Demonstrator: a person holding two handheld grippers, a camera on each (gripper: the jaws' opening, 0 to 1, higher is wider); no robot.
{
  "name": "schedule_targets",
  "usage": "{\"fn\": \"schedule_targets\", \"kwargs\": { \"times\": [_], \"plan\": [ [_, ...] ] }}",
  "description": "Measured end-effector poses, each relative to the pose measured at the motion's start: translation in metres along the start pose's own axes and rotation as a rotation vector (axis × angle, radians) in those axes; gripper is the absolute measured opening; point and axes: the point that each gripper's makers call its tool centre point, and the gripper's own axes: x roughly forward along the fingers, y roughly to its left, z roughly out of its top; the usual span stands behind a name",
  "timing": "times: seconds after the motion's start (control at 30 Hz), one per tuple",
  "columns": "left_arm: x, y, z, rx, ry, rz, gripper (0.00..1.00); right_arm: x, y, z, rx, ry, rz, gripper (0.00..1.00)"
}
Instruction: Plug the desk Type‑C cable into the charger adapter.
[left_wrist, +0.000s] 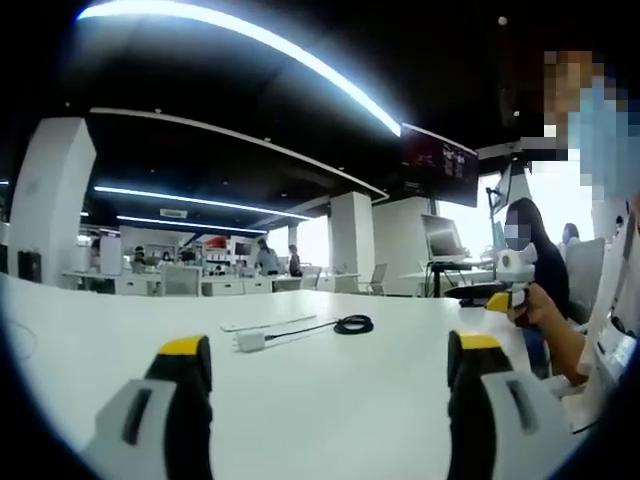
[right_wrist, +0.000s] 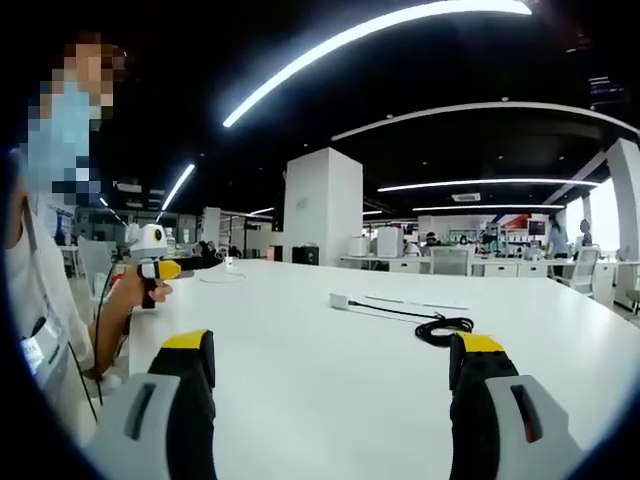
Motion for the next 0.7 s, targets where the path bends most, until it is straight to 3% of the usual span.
{"fn": "schedule_targets", "kwargs": {
  "times": [0.7],
  "plan": [
    [0.006, -0.012, 0.0, 0.004, 0.025, -0.026, 1.0, -0.018, -0.019, 0.002, 0.006, -0.009, -0.066, 1.0]
  ]
}}
